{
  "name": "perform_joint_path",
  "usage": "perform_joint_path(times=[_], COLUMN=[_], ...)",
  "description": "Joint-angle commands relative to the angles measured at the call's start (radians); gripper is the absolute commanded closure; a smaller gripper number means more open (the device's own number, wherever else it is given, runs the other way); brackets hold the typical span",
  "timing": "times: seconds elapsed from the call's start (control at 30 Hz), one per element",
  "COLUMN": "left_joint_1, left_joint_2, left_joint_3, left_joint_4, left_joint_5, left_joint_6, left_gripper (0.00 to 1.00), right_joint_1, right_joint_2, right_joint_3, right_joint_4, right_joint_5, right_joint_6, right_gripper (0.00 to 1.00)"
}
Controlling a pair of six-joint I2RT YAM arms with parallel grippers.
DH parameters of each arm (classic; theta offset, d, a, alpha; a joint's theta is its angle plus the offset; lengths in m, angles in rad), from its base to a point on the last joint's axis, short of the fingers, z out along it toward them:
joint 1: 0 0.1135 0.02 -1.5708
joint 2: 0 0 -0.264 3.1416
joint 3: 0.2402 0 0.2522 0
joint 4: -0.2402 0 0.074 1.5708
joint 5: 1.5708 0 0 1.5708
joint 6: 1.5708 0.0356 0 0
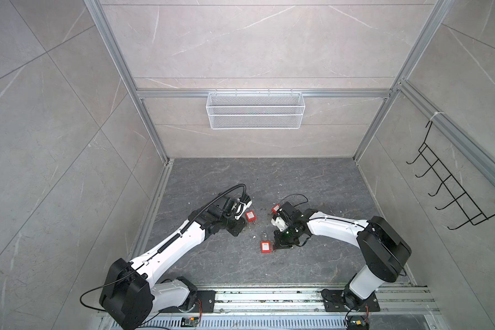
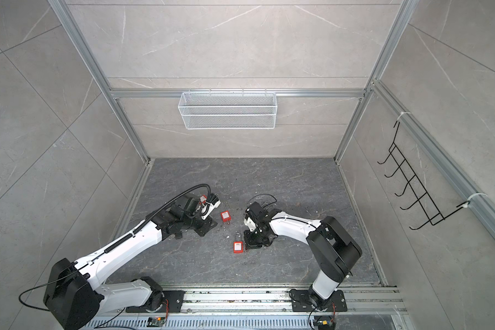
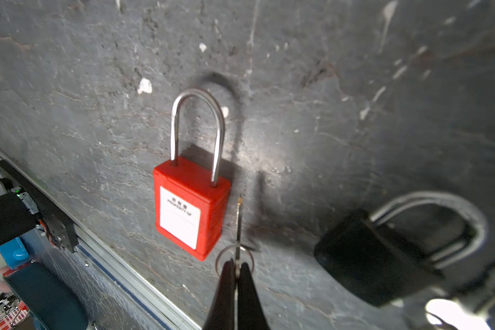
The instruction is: Lock with the key
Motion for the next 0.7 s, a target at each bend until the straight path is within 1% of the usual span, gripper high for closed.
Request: perform_joint_path(times=[0.0, 0.13, 0.2, 0.43, 0.47, 0.53, 0.67], left_joint_1=[0.005, 0.006, 0.005, 0.005, 0.013, 0.056, 0.154], left_joint_2=[-0.027, -0.019, -0.013, -0.010, -0.015, -0.043, -0.129], left_joint_3=[0.008, 0.024, 0.031, 0.049, 0.045, 0.014, -0.064], left_joint_4=[-0.002, -0.022, -0.025, -0.002, 0.016, 0.075, 0.171], left_joint_5=[-0.021, -0.025, -0.025, -0.052, -0.062, -0.047, -0.050], left_joint_6=[-0.032, -0.032, -0.030, -0.043, -0.063, -0.116, -0.239], left_gripper=[0.65, 0.64, 0.63, 0.61, 0.61, 0.61, 0.55], right_joint_1=[0.006, 0.007, 0.007, 0.009, 0.010, 0.011, 0.012], right_joint_2=[0.026, -0.009, -0.040, -0.131, -0.141, -0.145, -0.086], right_joint_3=[0.032, 0.036, 0.041, 0.083, 0.094, 0.111, 0.192], right_joint_4=[-0.016, -0.018, -0.028, -0.085, -0.093, -0.102, -0.148], right_joint_5=[0.005, 0.039, 0.075, 0.161, 0.171, 0.170, 0.200], right_joint_6=[0.013, 0.007, 0.004, -0.016, -0.027, -0.061, -0.130], right_gripper=[0.88, 0.75, 0.69, 0.58, 0.56, 0.54, 0.52])
